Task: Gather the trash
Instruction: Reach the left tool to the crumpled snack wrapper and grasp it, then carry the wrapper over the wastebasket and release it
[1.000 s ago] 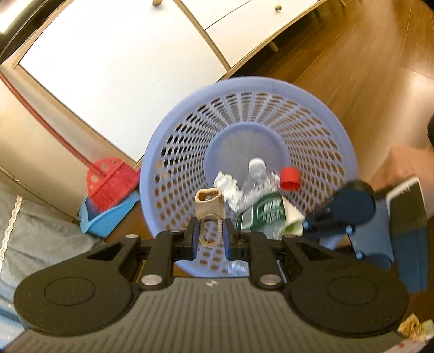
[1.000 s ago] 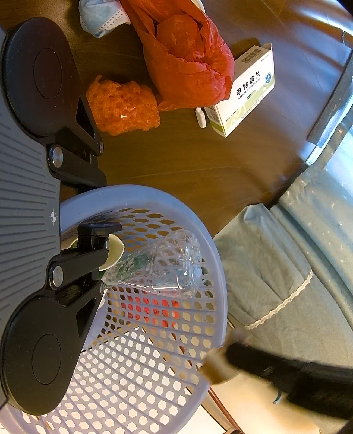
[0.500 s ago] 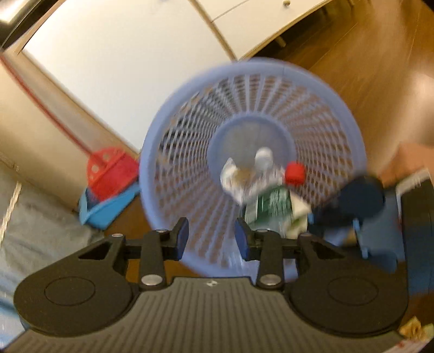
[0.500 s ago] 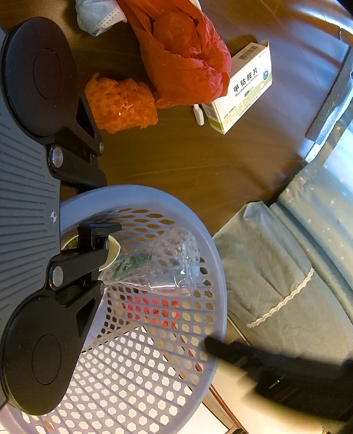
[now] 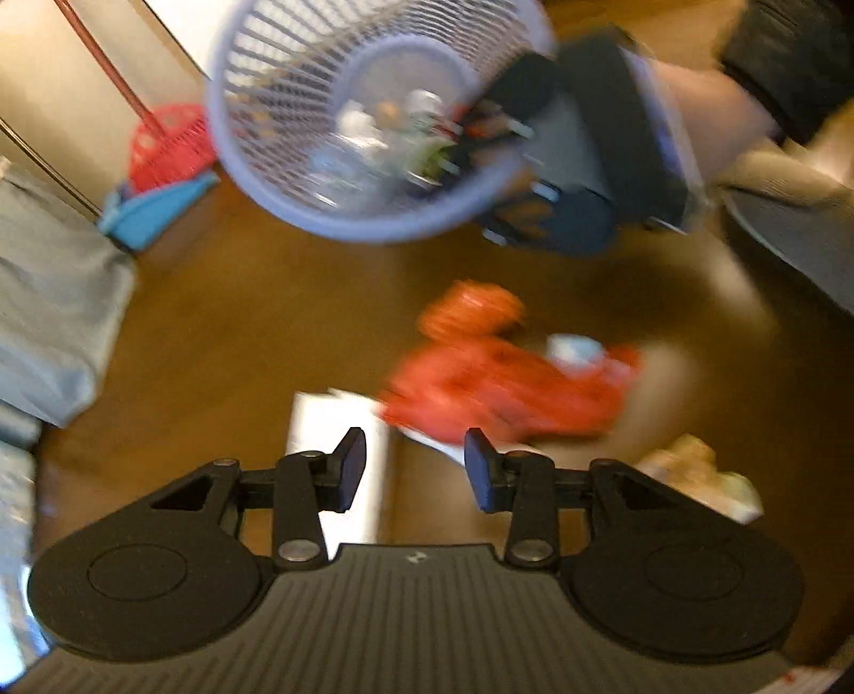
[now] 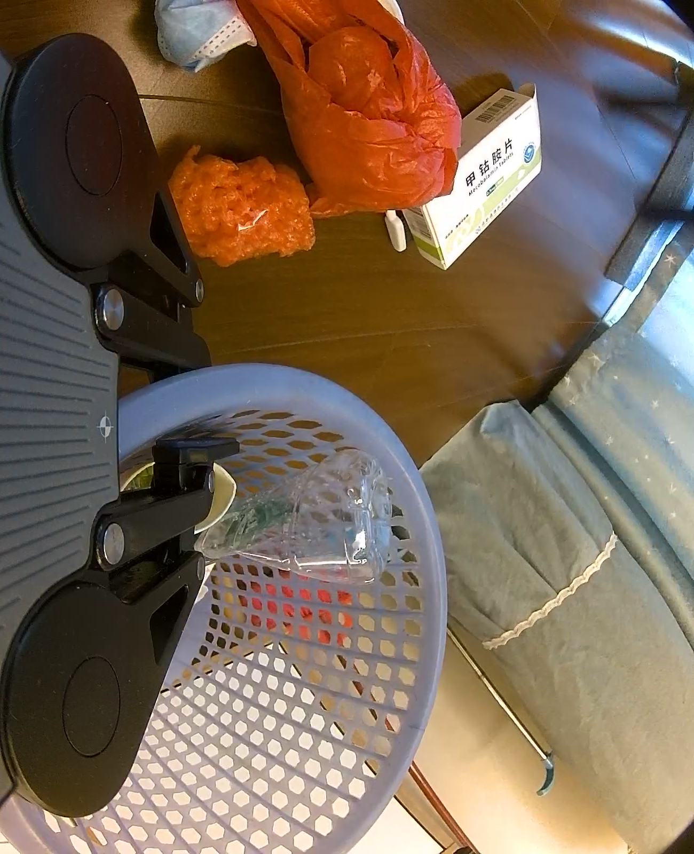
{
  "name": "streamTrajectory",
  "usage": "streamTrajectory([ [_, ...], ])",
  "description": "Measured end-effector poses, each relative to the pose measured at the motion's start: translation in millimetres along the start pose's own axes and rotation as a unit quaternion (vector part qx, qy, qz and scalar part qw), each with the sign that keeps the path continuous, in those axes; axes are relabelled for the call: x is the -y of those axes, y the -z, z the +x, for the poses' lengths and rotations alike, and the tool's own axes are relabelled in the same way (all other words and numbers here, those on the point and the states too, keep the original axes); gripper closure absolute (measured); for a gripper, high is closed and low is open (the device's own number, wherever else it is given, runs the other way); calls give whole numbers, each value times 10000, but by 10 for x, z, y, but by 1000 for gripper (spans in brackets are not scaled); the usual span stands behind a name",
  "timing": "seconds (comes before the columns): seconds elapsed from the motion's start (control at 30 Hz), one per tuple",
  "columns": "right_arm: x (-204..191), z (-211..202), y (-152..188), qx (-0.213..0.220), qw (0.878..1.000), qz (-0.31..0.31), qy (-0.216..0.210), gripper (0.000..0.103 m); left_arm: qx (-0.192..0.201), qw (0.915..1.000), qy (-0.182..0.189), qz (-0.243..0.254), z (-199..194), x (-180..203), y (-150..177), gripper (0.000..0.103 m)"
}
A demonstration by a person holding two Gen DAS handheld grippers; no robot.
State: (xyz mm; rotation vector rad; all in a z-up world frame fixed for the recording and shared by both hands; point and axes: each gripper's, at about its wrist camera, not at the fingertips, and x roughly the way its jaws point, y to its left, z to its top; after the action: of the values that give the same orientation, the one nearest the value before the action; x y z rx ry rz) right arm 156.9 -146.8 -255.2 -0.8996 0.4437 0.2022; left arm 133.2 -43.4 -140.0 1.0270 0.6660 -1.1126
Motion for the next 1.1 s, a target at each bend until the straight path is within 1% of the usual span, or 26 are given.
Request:
streamTrajectory([
  [0.1,3,-17,18,-1,10000,-19,-8,100,-99,9988,482,18,47,303,96,65],
  [0.2,-7,-16,32,-14,10000,-52,-17,100,-204,9943,1045,-85,86,560,142,65],
  [0.3,-2,-26,39,-21,10000,-47,-13,100,-302,9895,1412,44,139,827,148,65],
  [0.37,-3,-27,39,-20,10000,-48,-14,100,-350,9881,1487,165,163,947,169,65],
  [0.43,-1,-27,37,-23,10000,-49,-16,100,-437,9875,1507,157,199,989,181,65],
  [0.53,6,-34,33,-23,10000,-37,-19,100,-496,9874,1500,-60,230,995,207,64],
  [0.63,8,-36,33,-22,10000,-38,-15,100,-558,9861,1527,-352,259,962,213,61],
  [0.8,7,-38,32,-22,10000,-34,-13,100,-603,9841,1595,-497,296,910,201,61],
  [0.83,7,-38,31,-23,10000,-37,-14,100,-635,9827,1645,-565,303,899,202,61],
  [0.9,10,-42,34,-22,10000,-39,-14,100,-659,9804,1742,-647,306,897,210,70],
  [0.93,7,-39,32,-22,10000,-37,-14,100,-702,9797,1722,-750,299,896,212,71],
  [1.1,5,-41,31,-24,10000,-46,-17,100,-773,9790,1775,-637,299,879,195,75],
])
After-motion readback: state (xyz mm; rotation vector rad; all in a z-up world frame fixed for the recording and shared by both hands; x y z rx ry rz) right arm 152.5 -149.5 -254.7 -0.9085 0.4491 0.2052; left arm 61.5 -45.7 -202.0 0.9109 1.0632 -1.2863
